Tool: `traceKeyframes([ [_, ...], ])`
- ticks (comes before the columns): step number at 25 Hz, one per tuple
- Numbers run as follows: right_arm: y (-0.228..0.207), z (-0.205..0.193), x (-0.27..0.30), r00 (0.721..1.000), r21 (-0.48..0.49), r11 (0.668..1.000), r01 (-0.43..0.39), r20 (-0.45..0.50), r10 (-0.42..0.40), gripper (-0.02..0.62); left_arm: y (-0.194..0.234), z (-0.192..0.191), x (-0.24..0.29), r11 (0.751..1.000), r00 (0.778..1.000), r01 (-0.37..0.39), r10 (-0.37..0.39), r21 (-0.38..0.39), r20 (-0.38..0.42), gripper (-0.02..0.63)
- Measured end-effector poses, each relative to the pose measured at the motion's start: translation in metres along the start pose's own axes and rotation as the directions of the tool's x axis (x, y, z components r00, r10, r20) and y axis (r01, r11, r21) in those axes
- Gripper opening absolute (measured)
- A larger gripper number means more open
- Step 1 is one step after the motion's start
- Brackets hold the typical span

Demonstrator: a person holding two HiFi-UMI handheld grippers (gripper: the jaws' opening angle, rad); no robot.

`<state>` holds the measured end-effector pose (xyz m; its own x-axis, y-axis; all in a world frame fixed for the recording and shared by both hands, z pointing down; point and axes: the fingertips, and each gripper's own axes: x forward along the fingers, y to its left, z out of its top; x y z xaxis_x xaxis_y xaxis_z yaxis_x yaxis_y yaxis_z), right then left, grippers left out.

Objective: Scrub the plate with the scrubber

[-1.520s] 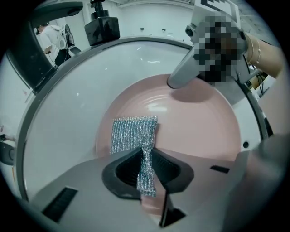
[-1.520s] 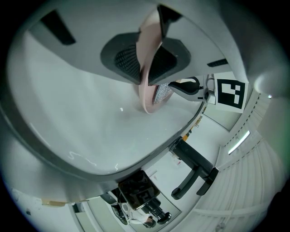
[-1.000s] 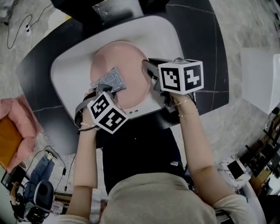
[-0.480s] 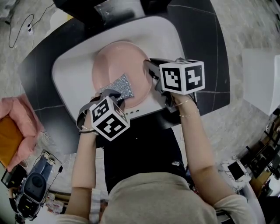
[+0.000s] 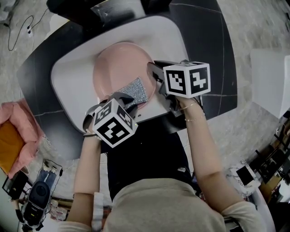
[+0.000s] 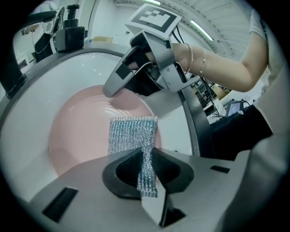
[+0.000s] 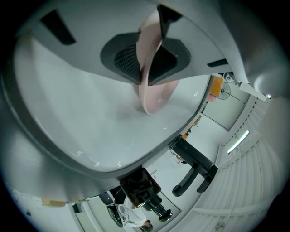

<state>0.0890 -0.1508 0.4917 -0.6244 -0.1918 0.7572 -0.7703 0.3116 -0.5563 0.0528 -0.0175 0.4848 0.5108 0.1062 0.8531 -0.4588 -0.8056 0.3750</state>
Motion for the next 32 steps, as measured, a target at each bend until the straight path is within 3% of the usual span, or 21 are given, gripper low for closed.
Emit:
traceKeyframes([
  [12, -0.001, -0.001, 0.001, 1.0, -0.009, 1.0, -0.001, -0.002, 0.001, 0.066, 0.016, 0.035, 0.01, 0.998, 0.995, -0.037, 0.042, -0.053, 0.086, 0.078],
  [24, -0.001, 0.001, 0.0, 1.0, -0.023, 1.0, -0.01, -0.002, 0.01, 0.064, 0.042, 0.044, 0.01, 0.997, 0.995, -0.076, 0.076, 0.001, 0.069, 0.08],
  [32, -0.001, 0.001, 0.001, 1.0, -0.02, 1.0, -0.017, 0.0, 0.017, 0.066, 0.076, 0.04, 0.007, 0.986, 0.984, -0.159, 0.162, -0.042, 0.071, 0.08],
])
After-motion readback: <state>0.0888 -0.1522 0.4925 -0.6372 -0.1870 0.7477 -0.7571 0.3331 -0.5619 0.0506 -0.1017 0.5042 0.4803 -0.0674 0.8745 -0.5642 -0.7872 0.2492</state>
